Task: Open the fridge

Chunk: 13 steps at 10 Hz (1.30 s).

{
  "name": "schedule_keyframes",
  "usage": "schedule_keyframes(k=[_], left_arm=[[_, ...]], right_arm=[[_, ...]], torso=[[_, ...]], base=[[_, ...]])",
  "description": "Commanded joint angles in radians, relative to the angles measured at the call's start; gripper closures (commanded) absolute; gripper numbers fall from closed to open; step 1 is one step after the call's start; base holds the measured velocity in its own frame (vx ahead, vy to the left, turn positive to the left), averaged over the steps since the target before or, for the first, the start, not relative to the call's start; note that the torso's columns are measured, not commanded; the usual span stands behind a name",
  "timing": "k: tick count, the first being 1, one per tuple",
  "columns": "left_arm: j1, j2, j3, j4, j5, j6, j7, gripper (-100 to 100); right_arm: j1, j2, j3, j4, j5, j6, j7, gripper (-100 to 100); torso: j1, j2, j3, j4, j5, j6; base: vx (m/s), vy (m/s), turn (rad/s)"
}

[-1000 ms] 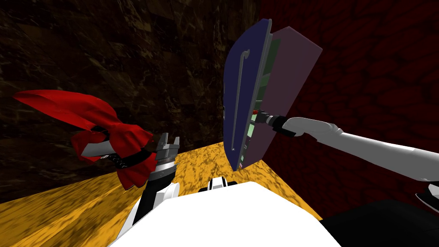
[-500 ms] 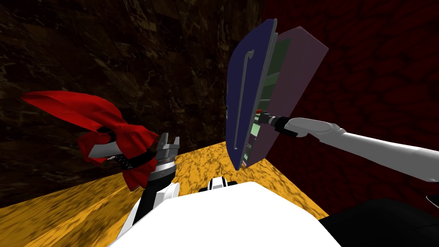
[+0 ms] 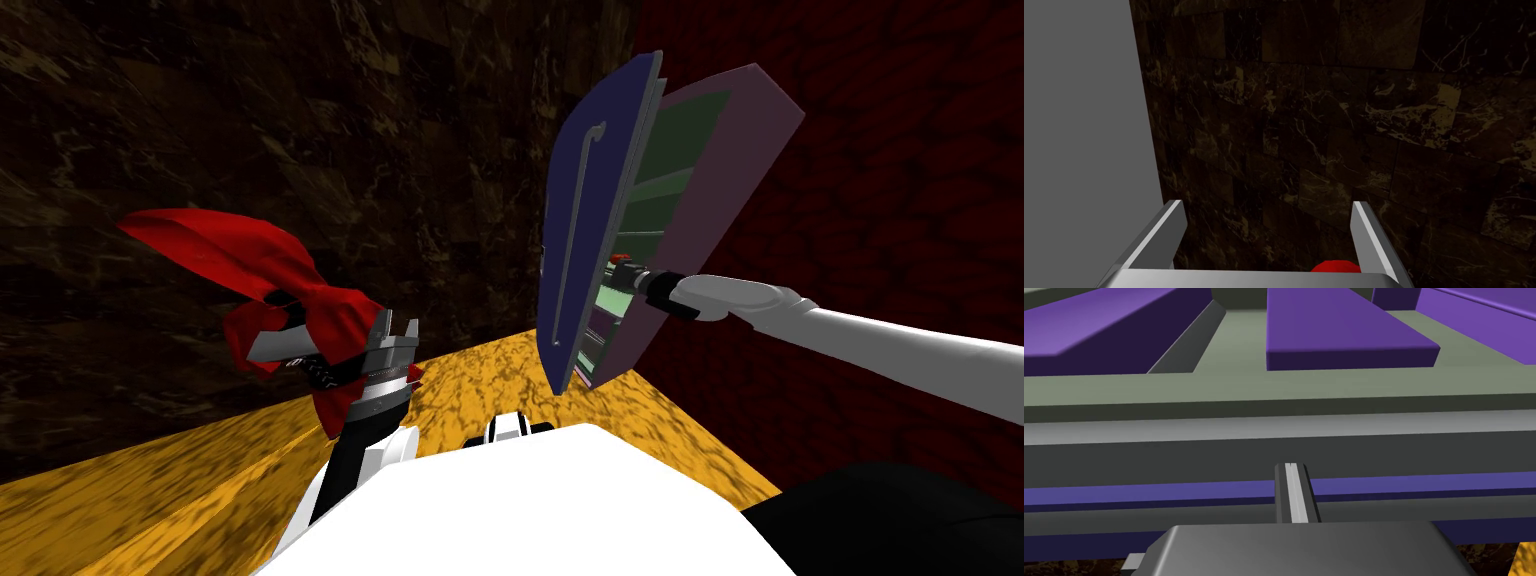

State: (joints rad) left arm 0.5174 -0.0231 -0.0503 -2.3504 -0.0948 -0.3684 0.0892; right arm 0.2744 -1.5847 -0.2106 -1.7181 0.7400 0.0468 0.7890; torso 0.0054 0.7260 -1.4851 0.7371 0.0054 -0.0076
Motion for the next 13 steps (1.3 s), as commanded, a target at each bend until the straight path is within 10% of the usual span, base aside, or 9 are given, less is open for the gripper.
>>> schedule_keyframes(k=[1,6,7,13], left_arm=[[0.000,0.000,0.000,0.000,0.000,0.000,0.000,0],[0.000,0.000,0.000,0.000,0.000,0.000,0.000,0],[0.000,0.000,0.000,0.000,0.000,0.000,0.000,0],[0.000,0.000,0.000,0.000,0.000,0.000,0.000,0]], right_arm=[[0.000,-0.017,-0.006,0.045,-0.009,0.025,-0.004,100],[0.026,-0.039,-0.005,0.109,-0.025,0.057,-0.011,100],[0.026,-0.072,-0.014,0.132,-0.043,0.041,-0.021,-100],[0.019,-0.183,-0.039,0.209,-0.106,-0.023,-0.057,-100]], torso=[[0.000,0.001,0.001,-0.001,0.000,0.000],[-0.005,0.008,0.006,0.001,-0.004,0.004],[-0.012,0.011,0.008,0.001,-0.006,0.007],[-0.006,0.014,0.010,0.001,-0.006,0.008]], base=[[0.004,0.267,0.019],[0.030,0.258,0.012],[0.043,0.084,-0.056],[0.079,0.104,-0.069]])
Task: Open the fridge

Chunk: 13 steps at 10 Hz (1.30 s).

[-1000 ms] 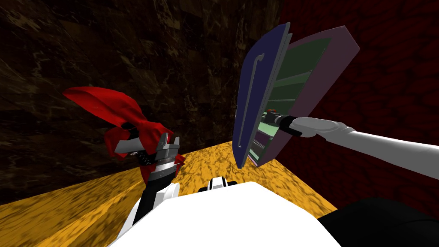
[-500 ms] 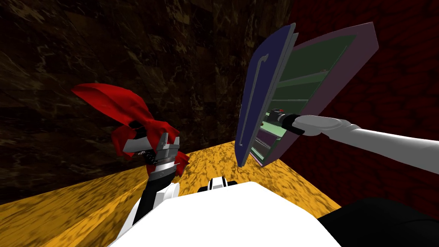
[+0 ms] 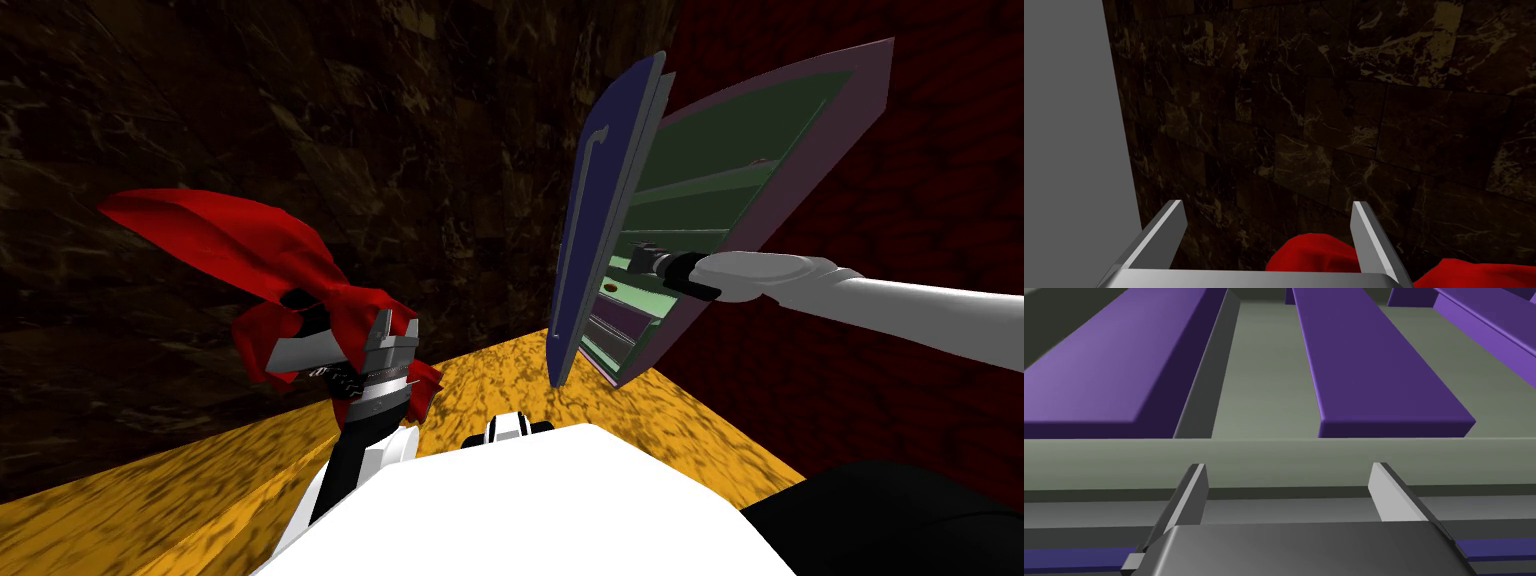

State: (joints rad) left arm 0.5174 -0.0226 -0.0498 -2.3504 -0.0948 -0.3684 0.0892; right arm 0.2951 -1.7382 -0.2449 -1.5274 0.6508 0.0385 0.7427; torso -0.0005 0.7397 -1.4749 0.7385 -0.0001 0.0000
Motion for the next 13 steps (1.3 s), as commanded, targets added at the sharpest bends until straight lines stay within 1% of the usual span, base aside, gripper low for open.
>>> schedule_keyframes(k=[1,4,5,6,7,8,9,10,11,12,13], left_arm=[[0.000,0.000,0.000,0.000,0.000,0.000,0.000,0],[0.000,0.000,0.000,0.000,0.000,0.000,0.000,0],[0.000,0.000,0.000,0.000,0.000,0.000,0.000,0],[0.000,0.000,0.000,0.000,0.000,0.000,0.000,0],[0.000,0.000,0.000,0.000,0.000,0.000,0.000,0],[0.000,0.000,0.000,0.000,0.000,0.000,0.000,0],[0.000,0.000,0.000,0.000,0.000,0.000,0.000,0],[0.000,0.000,0.000,0.000,0.000,0.000,0.000,0],[0.000,0.000,0.000,0.000,0.000,0.000,0.000,0],[0.000,0.000,0.000,0.000,0.000,0.000,0.000,0],[0.000,0.000,0.000,0.000,0.000,0.000,0.000,0]], right_arm=[[-0.004,-0.053,-0.010,0.035,-0.031,-0.029,-0.018,-100],[-0.007,-0.105,-0.021,0.072,-0.061,-0.059,-0.035,-100],[-0.011,-0.105,-0.016,0.072,-0.061,-0.059,-0.035,-100],[-0.007,-0.105,-0.021,0.072,-0.061,-0.059,-0.035,-100],[-0.009,-0.140,-0.029,0.096,-0.081,-0.079,-0.046,-100],[-0.011,-0.160,-0.034,0.111,-0.093,-0.091,-0.053,-100],[0.039,-0.160,-0.074,0.111,-0.093,-0.091,-0.053,-100],[0.035,-0.160,-0.073,0.111,-0.093,-0.091,-0.053,-100],[0.020,-0.160,-0.058,0.111,-0.093,-0.091,-0.053,-100],[-0.006,-0.160,-0.034,0.111,-0.093,-0.091,-0.053,-100],[-0.013,-0.190,-0.040,0.133,-0.111,-0.109,-0.063,-100]], torso=[[-0.001,0.000,0.000,0.000,0.000,0.000],[0.002,-0.002,-0.001,0.000,0.001,0.000],[0.001,-0.002,-0.001,-0.001,0.001,0.000],[-0.002,-0.001,0.000,0.000,-0.001,0.000],[-0.004,0.001,0.000,0.000,-0.001,0.000],[0.000,-0.001,0.000,0.000,0.000,0.001],[0.004,-0.003,-0.002,-0.001,0.001,0.000],[0.002,-0.003,-0.002,-0.001,0.001,-0.001],[-0.002,-0.001,-0.001,-0.001,0.000,0.000],[-0.004,0.000,0.000,0.000,-0.001,0.000],[-0.003,0.001,0.001,0.000,-0.001,0.000]], base=[[0.080,0.072,-0.059],[0.068,0.105,-0.067],[0.041,0.063,-0.006],[0.013,0.020,0.008],[0.038,0.051,-0.066],[0.069,0.114,-0.106],[0.063,0.094,-0.038],[0.030,0.039,0.016],[0.003,0.004,0.013],[-0.008,-0.012,0.001],[0.017,0.046,-0.078]])
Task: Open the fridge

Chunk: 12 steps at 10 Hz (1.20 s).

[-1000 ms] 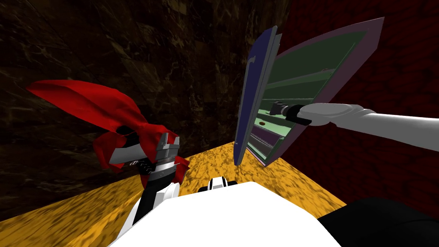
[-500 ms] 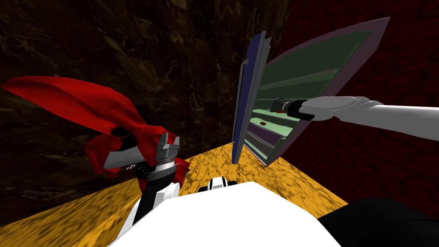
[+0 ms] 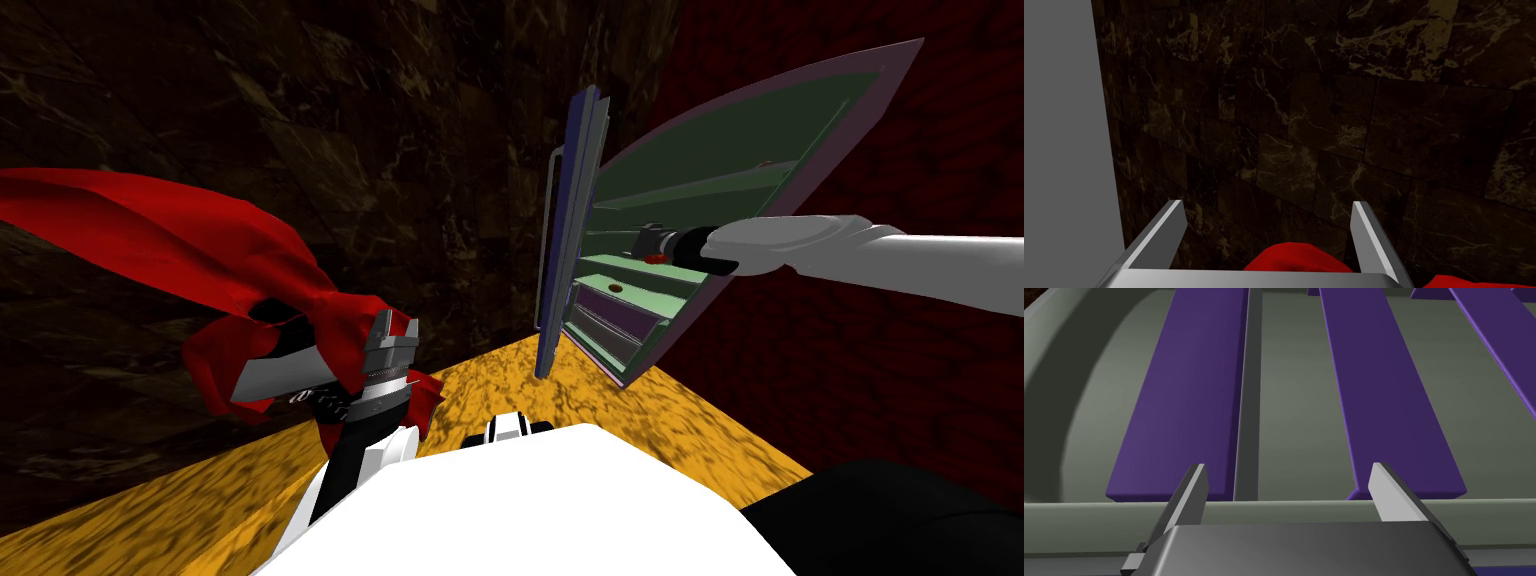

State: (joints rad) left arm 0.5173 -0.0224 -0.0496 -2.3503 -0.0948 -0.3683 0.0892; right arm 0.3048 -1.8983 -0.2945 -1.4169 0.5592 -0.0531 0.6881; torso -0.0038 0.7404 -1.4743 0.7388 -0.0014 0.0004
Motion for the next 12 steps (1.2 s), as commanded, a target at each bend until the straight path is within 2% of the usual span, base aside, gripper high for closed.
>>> schedule_keyframes(k=[1,2,4,5,6,8,9,10,11,12], left_arm=[[0.000,0.000,0.000,0.000,0.000,0.000,0.000,0],[0.000,0.000,0.000,0.000,0.000,0.000,0.000,0],[0.000,0.000,0.000,0.000,0.000,0.000,0.000,0],[0.000,0.000,0.000,0.000,0.000,0.000,0.000,0],[0.000,0.000,0.000,0.000,0.000,0.000,0.000,0],[0.000,0.000,0.000,0.000,0.000,0.000,0.000,0],[0.000,0.000,0.000,0.000,0.000,0.000,0.000,0],[0.000,0.000,0.000,0.000,0.000,0.000,0.000,0],[0.000,0.000,0.000,0.000,0.000,0.000,0.000,0],[0.000,0.000,0.000,0.000,0.000,0.000,0.000,0]], right_arm=[[-0.085,-0.030,0.080,0.023,-0.051,-0.018,0.016,-100],[-0.072,-0.030,0.070,0.023,-0.041,-0.018,0.017,-100],[-0.023,-0.030,0.012,0.023,-0.019,-0.018,-0.008,-100],[-0.023,-0.030,0.009,0.023,-0.019,-0.018,-0.008,-100],[-0.015,-0.030,0.009,0.023,-0.093,-0.018,0.044,-100],[-0.023,-0.030,0.009,0.023,-0.061,-0.018,0.024,-100],[-0.023,-0.030,0.009,0.023,-0.020,-0.018,-0.008,-100],[-0.028,-0.057,0.008,0.036,-0.046,-0.029,-0.008,-100],[-0.028,-0.057,0.008,0.036,0.029,-0.029,-0.050,-100],[-0.028,-0.057,0.008,0.036,0.034,-0.029,-0.072,-100]], torso=[[0.005,-0.002,-0.001,0.000,0.002,0.000],[0.007,-0.004,-0.002,-0.001,0.003,-0.001],[0.002,-0.003,-0.002,-0.001,0.001,0.000],[0.001,-0.002,-0.001,-0.001,0.001,0.000],[0.002,-0.001,-0.001,-0.001,0.001,0.000],[0.004,-0.002,-0.001,-0.001,0.001,0.000],[0.004,-0.002,-0.002,-0.001,0.002,0.000],[0.004,-0.003,-0.002,-0.001,0.002,0.000],[0.007,-0.004,-0.003,-0.001,0.002,0.000],[0.006,-0.004,-0.003,-0.002,0.002,-0.001]], base=[[0.038,0.067,-0.047],[0.024,0.039,0.005],[0.010,0.007,0.007],[0.002,-0.006,-0.001],[-0.001,-0.006,0.000],[0.000,0.000,0.000],[0.000,0.000,0.000],[0.036,0.045,-0.075],[0.044,0.063,-0.064],[0.021,0.040,-0.002]])
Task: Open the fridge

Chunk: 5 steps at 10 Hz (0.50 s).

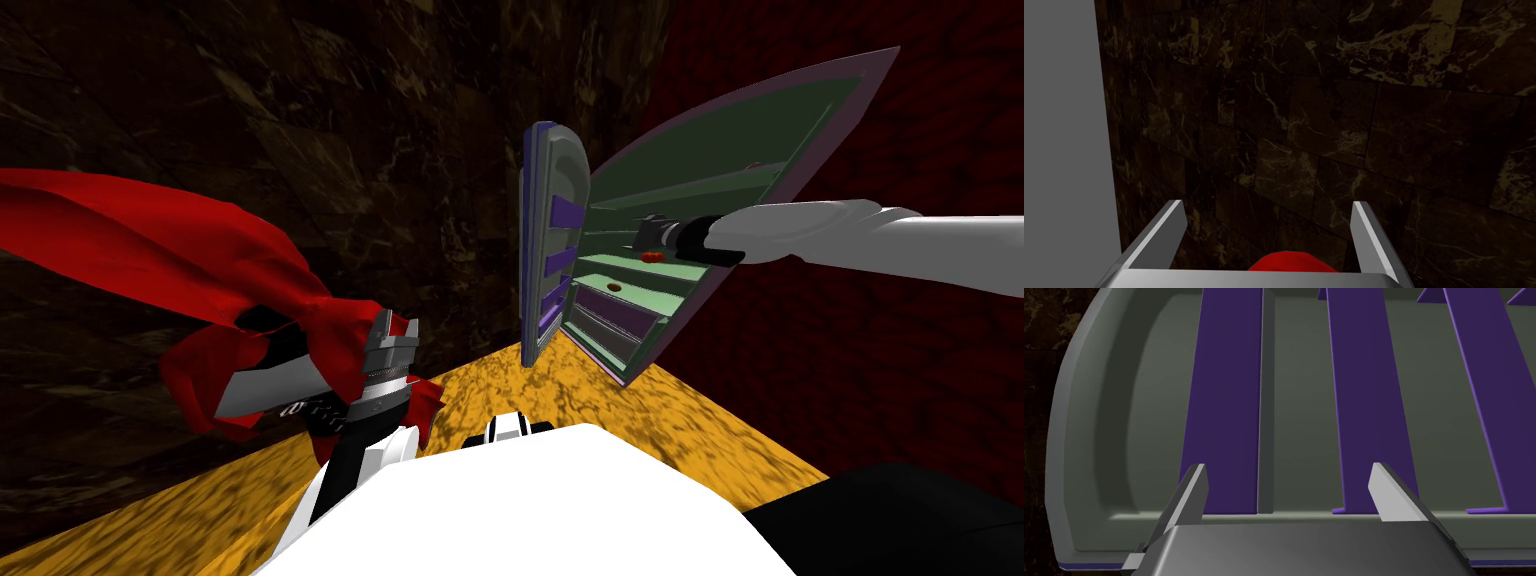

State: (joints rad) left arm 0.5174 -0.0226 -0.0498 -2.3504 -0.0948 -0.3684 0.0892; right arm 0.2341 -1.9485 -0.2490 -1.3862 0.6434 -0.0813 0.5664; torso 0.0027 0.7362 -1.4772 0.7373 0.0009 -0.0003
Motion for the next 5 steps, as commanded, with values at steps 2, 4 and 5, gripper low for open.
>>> schedule_keyframes(k=[2,4,5], left_arm=[[0.000,0.000,0.000,0.000,0.000,0.000,0.000,0],[0.000,0.000,0.000,0.000,0.000,0.000,0.000,0],[0.000,0.000,0.000,0.000,0.000,0.000,0.000,0]], right_arm=[[0.043,-0.007,-0.038,0.005,-0.106,-0.001,0.104,-100],[0.040,-0.007,-0.035,0.005,-0.112,-0.001,0.100,-100],[0.040,-0.007,-0.036,0.005,-0.115,-0.001,0.105,-100]], torso=[[-0.005,0.003,0.002,0.001,-0.002,0.000],[-0.005,0.003,0.002,0.001,-0.002,0.001],[-0.003,0.002,0.002,0.001,-0.001,0.000]], base=[[0.003,0.006,0.008],[-0.001,-0.004,-0.002],[0.000,0.000,0.000]])
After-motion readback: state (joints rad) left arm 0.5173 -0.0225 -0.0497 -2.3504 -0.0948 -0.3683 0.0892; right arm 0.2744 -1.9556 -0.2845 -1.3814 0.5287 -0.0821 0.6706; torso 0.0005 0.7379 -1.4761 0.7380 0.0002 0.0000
